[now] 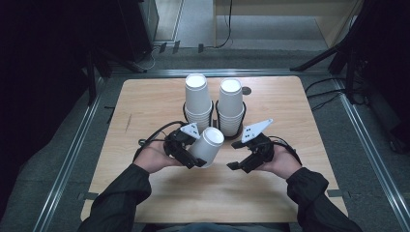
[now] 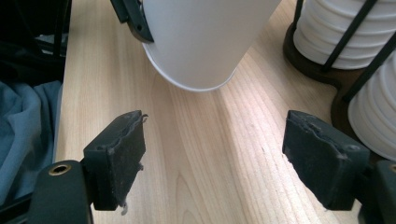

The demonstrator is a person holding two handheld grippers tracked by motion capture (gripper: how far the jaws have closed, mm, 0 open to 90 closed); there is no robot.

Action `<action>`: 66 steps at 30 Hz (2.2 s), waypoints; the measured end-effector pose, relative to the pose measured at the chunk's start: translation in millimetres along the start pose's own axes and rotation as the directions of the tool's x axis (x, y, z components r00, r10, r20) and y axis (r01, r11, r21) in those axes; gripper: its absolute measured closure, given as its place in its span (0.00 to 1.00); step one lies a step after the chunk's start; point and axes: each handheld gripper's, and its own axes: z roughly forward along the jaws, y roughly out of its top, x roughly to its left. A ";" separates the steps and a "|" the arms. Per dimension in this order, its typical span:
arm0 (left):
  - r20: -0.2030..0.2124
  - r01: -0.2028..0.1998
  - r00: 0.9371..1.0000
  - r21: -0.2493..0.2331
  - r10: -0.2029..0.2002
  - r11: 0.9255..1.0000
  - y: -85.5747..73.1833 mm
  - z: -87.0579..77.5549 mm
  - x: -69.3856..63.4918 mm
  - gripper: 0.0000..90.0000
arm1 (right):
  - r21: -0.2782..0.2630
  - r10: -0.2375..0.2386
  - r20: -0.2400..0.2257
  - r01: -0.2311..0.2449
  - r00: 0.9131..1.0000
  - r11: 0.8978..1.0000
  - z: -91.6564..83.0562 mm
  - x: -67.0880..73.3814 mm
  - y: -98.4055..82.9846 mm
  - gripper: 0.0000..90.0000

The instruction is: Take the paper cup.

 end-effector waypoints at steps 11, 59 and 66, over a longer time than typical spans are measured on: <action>0.030 -0.068 0.997 0.081 0.066 0.994 9.6 9.3 3.6 0.23 | -0.020 0.004 0.009 -0.004 1.000 1.000 -0.3 -2.5 0.3 0.24; 0.025 -0.064 0.997 -0.087 0.067 0.994 5.6 8.9 -8.2 0.00 | -0.078 -0.025 -0.072 0.020 0.997 0.997 -5.7 -4.2 14.1 0.26; 0.059 -0.014 0.998 -0.131 0.022 0.991 -1.5 8.6 -4.6 0.00 | -0.126 0.017 -0.055 -0.024 0.998 0.992 -19.2 -6.6 10.5 0.26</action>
